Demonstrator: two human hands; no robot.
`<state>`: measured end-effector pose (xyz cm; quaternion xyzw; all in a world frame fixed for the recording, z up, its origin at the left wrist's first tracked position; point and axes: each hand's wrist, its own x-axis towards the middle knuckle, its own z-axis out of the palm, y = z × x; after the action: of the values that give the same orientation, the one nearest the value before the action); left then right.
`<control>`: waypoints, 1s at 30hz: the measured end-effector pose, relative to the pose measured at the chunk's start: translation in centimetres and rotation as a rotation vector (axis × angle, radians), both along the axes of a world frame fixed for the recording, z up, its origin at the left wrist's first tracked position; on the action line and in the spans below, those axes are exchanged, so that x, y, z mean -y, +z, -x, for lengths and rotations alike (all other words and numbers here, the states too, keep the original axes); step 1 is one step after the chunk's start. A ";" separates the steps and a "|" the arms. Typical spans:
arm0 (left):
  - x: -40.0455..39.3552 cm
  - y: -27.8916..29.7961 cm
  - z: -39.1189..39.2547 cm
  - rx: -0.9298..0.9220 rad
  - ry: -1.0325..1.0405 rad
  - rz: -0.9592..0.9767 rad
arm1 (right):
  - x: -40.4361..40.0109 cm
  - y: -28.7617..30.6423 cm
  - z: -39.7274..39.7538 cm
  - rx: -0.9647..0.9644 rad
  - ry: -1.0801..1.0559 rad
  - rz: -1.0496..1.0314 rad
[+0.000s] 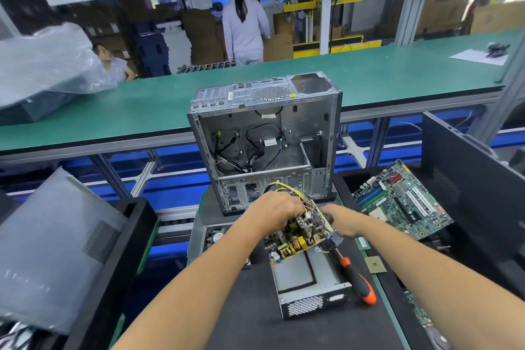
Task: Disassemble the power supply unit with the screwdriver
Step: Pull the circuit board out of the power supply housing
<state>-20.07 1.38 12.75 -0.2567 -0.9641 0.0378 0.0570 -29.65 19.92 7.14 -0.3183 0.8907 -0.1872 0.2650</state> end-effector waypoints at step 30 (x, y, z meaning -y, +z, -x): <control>1.4 -4.4 4.2 0.044 -0.010 0.170 | -0.5 -1.6 -2.5 0.636 0.069 -0.181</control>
<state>-24.27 -0.01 8.36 -0.2662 -0.9571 0.1135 0.0141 -27.15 20.41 5.49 -0.2489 0.7652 -0.1880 0.5631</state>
